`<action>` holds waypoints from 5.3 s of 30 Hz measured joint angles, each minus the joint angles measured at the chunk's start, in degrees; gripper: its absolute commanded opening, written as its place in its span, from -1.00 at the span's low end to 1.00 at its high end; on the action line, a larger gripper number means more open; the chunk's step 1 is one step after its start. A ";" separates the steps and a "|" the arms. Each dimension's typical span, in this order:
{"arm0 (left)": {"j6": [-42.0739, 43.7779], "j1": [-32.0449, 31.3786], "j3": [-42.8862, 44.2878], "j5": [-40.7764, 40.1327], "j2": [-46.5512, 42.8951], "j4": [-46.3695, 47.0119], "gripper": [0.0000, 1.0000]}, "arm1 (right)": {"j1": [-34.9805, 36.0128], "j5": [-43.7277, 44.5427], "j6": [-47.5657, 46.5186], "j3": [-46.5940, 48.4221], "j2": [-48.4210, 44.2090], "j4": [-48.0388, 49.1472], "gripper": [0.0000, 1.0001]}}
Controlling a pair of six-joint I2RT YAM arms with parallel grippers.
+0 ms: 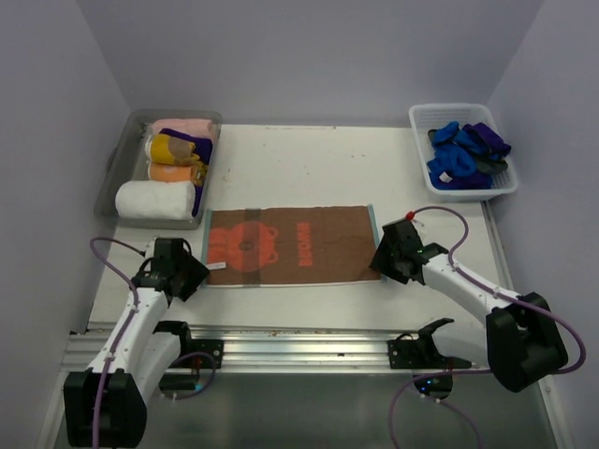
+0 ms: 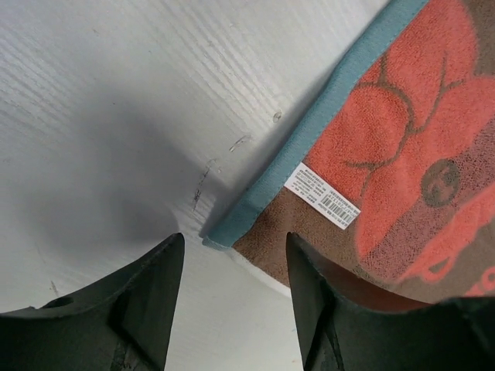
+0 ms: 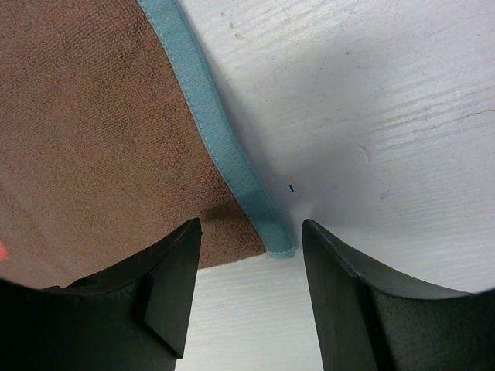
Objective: Roll the towels
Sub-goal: Flatten the towel
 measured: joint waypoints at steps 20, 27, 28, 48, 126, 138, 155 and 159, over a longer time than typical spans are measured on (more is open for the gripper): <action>0.22 -0.02 -0.74 3.08 8.31 8.92 -1.00 | -0.02 -0.39 0.74 -1.09 2.40 4.33 -0.06; 0.22 -0.04 -0.39 3.06 7.58 8.37 -1.00 | 0.00 -0.90 2.86 -2.64 -0.22 6.54 0.43; 0.24 -0.04 -0.26 3.04 7.52 8.22 -1.00 | 0.00 -0.59 3.04 -3.23 -1.31 6.01 0.39; 0.24 -0.04 1.66 2.58 6.32 6.97 -1.00 | 2.40 0.33 3.06 -5.88 -4.02 5.60 -0.42; 17.22 -0.39 37.44 21.03 28.17 9.99 -1.00 | -8.31 15.08 -20.48 40.61 11.89 -6.60 -1.00; 21.22 -0.52 39.82 24.04 1.88 -4.72 -1.00 | -7.96 13.75 -20.33 40.70 -19.69 -20.00 -1.00; 19.65 -0.55 35.58 20.96 2.47 -13.99 -1.00 | -7.93 9.66 -16.17 32.61 -12.59 -26.08 -1.00; 18.99 -0.50 30.12 19.23 20.22 -6.08 -1.00 | -8.02 11.34 -17.07 31.56 7.15 -16.76 -1.00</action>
